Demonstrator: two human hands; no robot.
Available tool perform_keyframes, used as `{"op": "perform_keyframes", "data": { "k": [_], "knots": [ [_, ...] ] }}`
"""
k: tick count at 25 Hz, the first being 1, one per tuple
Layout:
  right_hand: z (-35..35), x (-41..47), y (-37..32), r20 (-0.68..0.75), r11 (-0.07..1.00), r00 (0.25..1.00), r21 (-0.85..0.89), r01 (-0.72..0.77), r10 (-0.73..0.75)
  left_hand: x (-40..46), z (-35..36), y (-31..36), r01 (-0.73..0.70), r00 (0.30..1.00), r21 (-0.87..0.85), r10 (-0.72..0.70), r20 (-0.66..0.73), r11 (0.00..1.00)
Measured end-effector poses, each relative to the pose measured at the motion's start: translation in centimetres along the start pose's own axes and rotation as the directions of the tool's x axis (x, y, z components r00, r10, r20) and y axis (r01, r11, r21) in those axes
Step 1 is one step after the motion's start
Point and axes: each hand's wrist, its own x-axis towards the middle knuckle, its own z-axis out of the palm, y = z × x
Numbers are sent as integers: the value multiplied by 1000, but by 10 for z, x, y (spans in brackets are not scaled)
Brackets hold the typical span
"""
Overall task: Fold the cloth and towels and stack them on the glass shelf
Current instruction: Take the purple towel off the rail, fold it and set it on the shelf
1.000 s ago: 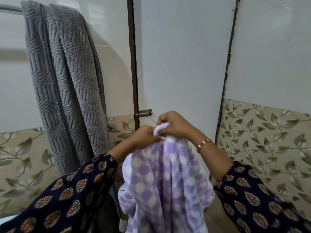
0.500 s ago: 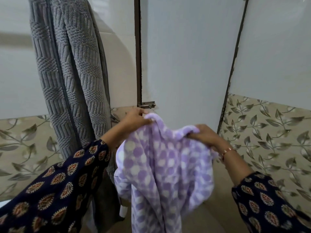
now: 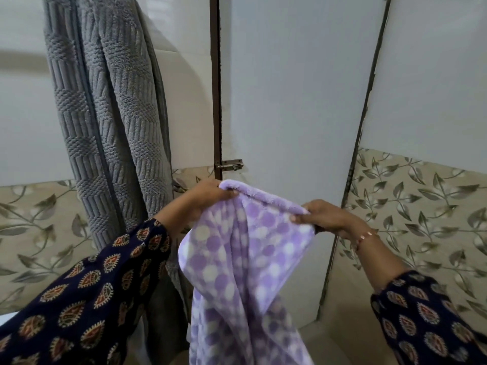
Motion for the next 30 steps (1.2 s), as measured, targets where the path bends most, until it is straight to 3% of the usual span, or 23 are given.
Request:
{"op": "perform_keyframes", "data": {
  "k": [2,4,7,9,11,14,16,17,19,21,23,25,27,30],
  "knots": [
    [-2,1,1,-199,937,980,347,52,19,-4,1,-3,39,999,46,-40,20,998],
    [0,4,-19,-248,916,968,381,126,-29,-3,8,-3,45,997,-20,-43,58,999],
    [29,7,-57,7,966,987,205,157,-162,-1,21,5,16,988,-172,11,157,985],
    [53,11,-66,138,977,976,154,145,-167,0,25,8,-43,975,-154,75,209,987],
    [63,16,-68,169,977,973,171,128,-156,-1,15,11,-79,965,-103,102,242,992],
    [54,20,-66,49,986,991,123,115,-122,-7,-10,5,-66,968,102,39,247,993],
    [47,23,-64,-59,969,997,239,59,-47,-14,-21,-8,-15,977,333,-57,204,943],
    [45,24,-63,-94,951,995,306,43,-14,-15,-25,-17,24,980,348,-90,175,937],
    [44,23,-65,-108,927,994,372,47,-7,-17,-25,-27,118,988,49,-122,94,992],
    [48,20,-72,-91,930,994,357,85,-55,-18,-19,-24,63,997,-181,-68,-19,981],
    [56,15,-85,-122,941,987,311,136,-103,-16,-12,-15,-25,991,-48,18,-132,999],
    [66,13,-97,-145,944,978,273,187,-152,-15,0,-6,-69,993,32,72,-93,997],
    [76,12,-103,-166,939,971,272,211,-170,-14,11,-7,-76,997,-89,73,-29,993],
    [82,12,-102,-222,888,968,415,199,-113,-16,18,-8,-130,990,-309,106,-93,942]
  ]
}}
